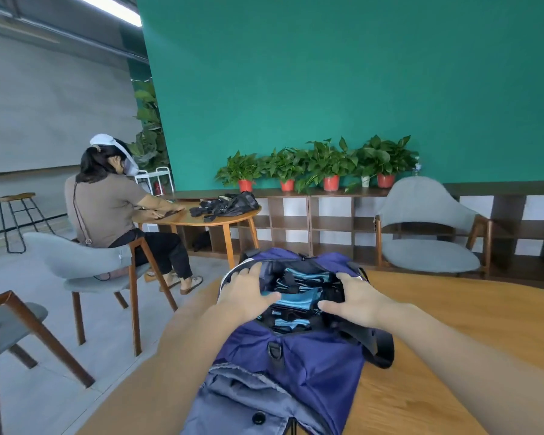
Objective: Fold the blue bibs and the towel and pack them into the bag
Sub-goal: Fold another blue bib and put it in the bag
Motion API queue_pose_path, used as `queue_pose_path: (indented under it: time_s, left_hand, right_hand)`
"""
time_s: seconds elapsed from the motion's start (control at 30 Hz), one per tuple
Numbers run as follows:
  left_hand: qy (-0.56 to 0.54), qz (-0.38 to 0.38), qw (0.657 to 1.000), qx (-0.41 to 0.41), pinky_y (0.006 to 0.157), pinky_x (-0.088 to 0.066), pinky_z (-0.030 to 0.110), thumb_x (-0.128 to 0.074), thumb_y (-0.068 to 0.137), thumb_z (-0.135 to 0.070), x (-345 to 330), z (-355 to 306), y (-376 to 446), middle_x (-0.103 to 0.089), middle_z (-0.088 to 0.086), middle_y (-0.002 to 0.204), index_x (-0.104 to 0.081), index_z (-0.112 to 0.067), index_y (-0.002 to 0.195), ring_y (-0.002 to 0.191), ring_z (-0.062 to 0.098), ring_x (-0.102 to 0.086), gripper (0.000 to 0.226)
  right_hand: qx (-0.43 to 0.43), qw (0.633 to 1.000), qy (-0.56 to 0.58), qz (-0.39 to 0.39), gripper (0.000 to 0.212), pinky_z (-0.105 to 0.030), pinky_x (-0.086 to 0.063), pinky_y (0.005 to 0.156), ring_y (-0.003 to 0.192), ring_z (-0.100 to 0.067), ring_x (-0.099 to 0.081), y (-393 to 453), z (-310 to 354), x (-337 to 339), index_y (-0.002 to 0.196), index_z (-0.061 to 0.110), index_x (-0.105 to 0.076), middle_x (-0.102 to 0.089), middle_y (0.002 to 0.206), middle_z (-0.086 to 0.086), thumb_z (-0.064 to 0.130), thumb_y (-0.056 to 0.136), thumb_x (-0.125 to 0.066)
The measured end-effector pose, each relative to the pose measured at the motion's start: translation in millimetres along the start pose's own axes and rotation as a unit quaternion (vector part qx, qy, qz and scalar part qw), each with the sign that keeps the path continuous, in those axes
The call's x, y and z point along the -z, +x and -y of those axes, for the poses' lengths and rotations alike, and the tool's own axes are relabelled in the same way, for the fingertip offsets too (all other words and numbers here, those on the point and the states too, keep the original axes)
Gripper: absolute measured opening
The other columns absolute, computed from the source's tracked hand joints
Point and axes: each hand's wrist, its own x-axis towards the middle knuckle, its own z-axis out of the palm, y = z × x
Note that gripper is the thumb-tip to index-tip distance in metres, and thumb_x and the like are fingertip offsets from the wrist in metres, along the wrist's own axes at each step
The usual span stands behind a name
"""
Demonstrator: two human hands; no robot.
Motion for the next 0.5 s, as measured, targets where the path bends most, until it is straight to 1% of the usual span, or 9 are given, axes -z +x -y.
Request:
queue_pose_path:
  time_s: [0.03,0.1,0.17,0.23,0.3,0.37,0.43,0.5]
  left_hand:
    - [0.004,-0.005,1.0,-0.003,0.109,-0.043,0.047,-0.064,0.086,-0.066,-1.8,1.1,-3.3,-0.04,0.007,0.157,-0.017,-0.022,0.161,0.14,0.031,-0.042,0.098]
    - [0.005,-0.006,1.0,-0.004,0.109,-0.043,0.046,-0.064,0.087,-0.064,1.3,0.8,-9.5,-0.039,0.006,0.158,-0.015,-0.023,0.161,0.14,0.03,-0.042,0.098]
    - [0.007,-0.01,1.0,-0.006,0.108,-0.045,0.044,-0.064,0.088,-0.063,8.3,-3.4,-14.6,-0.039,0.005,0.157,-0.016,-0.023,0.161,0.139,0.029,-0.043,0.096]
    - [0.005,-0.017,1.0,-0.014,0.106,-0.046,0.044,-0.064,0.088,-0.062,14.7,-14.5,-20.5,-0.039,0.004,0.158,-0.017,-0.024,0.16,0.139,0.028,-0.044,0.094]
    - [0.001,-0.016,1.0,-0.026,0.103,-0.048,0.043,-0.063,0.09,-0.061,17.5,-33.7,-27.2,-0.04,0.003,0.157,-0.018,-0.023,0.16,0.138,0.027,-0.046,0.092]
    - [-0.004,-0.015,0.999,-0.042,0.097,-0.051,0.043,-0.063,0.089,-0.061,14.4,-59.5,-35.9,-0.046,0.002,0.153,-0.02,-0.024,0.159,0.133,0.026,-0.05,0.09]
    - [-0.015,-0.019,0.997,-0.071,0.093,-0.052,0.041,-0.062,0.09,-0.059,8.7,-92.0,-48.7,-0.052,0.0,0.147,-0.023,-0.026,0.159,0.128,0.025,-0.055,0.086]
    - [-0.021,-0.029,0.993,-0.113,0.095,-0.051,0.042,-0.06,0.092,-0.057,1.2,-127.6,-63.6,-0.054,-0.002,0.144,-0.028,-0.028,0.156,0.129,0.024,-0.054,0.078]
  right_hand:
    - [0.003,1.0,-0.001,-0.001,0.085,-0.032,-0.036,0.113,0.14,-0.021,-0.041,-4.2,-1.7,-0.7,0.154,0.016,-0.03,-0.045,0.152,0.001,0.057,0.089,-0.066]
    - [0.007,1.0,0.01,-0.009,0.086,-0.032,-0.036,0.113,0.141,-0.022,-0.042,-11.5,-6.3,0.9,0.156,0.016,-0.027,-0.043,0.155,-0.002,0.055,0.09,-0.066]
    - [0.007,0.999,0.026,-0.018,0.083,-0.031,-0.04,0.11,0.136,-0.021,-0.048,-21.1,-10.5,6.2,0.157,0.019,-0.028,-0.046,0.153,-0.004,0.052,0.091,-0.066]
    - [0.012,0.999,0.026,-0.024,0.077,-0.029,-0.044,0.103,0.127,-0.019,-0.055,-32.9,-15.7,14.6,0.155,0.02,-0.031,-0.052,0.146,-0.004,0.051,0.093,-0.065]
    - [0.011,0.999,0.019,-0.034,0.07,-0.028,-0.047,0.094,0.115,-0.017,-0.06,-45.5,-24.9,23.8,0.15,0.023,-0.036,-0.059,0.137,0.0,0.053,0.093,-0.063]
    - [0.012,0.999,0.012,-0.047,0.067,-0.028,-0.048,0.089,0.105,-0.015,-0.062,-63.7,-34.5,34.0,0.147,0.024,-0.039,-0.062,0.129,0.004,0.054,0.092,-0.063]
    - [0.002,0.998,0.004,-0.061,0.07,-0.028,-0.048,0.09,0.105,-0.014,-0.06,-85.3,-46.9,45.5,0.149,0.024,-0.038,-0.06,0.13,0.004,0.056,0.092,-0.062]
    - [-0.008,0.997,-0.001,-0.08,0.07,-0.029,-0.048,0.093,0.108,-0.015,-0.059,-110.2,-64.3,58.4,0.15,0.024,-0.039,-0.059,0.13,0.004,0.058,0.092,-0.061]
